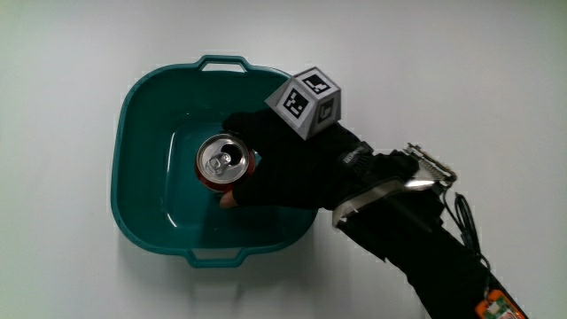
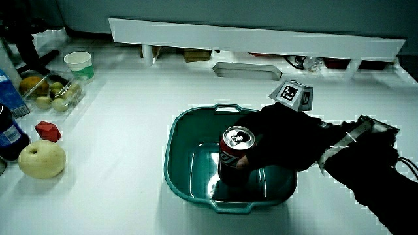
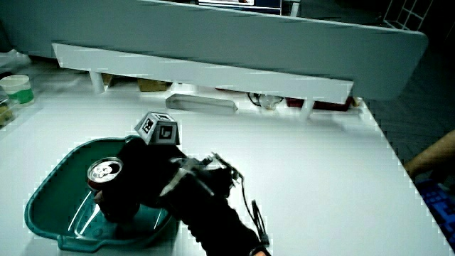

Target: Pick cola from plate

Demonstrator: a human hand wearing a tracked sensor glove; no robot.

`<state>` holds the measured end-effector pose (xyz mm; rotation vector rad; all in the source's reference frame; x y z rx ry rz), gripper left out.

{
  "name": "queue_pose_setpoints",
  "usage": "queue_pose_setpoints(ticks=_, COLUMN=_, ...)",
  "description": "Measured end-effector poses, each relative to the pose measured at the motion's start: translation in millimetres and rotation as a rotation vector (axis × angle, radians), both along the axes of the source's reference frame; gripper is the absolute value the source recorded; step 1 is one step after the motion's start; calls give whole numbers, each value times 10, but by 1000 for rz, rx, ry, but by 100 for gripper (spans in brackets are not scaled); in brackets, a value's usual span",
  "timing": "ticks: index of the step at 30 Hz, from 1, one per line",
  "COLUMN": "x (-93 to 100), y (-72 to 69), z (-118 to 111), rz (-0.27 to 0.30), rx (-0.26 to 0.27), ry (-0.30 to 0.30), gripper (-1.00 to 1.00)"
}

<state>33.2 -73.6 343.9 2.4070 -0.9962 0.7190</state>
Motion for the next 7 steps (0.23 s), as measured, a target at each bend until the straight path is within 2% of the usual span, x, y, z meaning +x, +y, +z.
queue_pose_setpoints(ticks=2, x=53, y=1, z=-101, rz=15, rx=-34, ry=-23, gripper=100)
queue_pose_setpoints(ticks=3, x=76, y=5, z=-181, rz=11, rx=8, ry=-24, gripper=100)
queue_pose_setpoints(ticks=6, x=156, y=12, z=-304, rz=-6, rx=35, ry=-64, gripper=100)
queue_pose_setpoints(ticks=7, x=181, y=13, z=-393, rz=-49, rx=154, ry=-69, gripper=100)
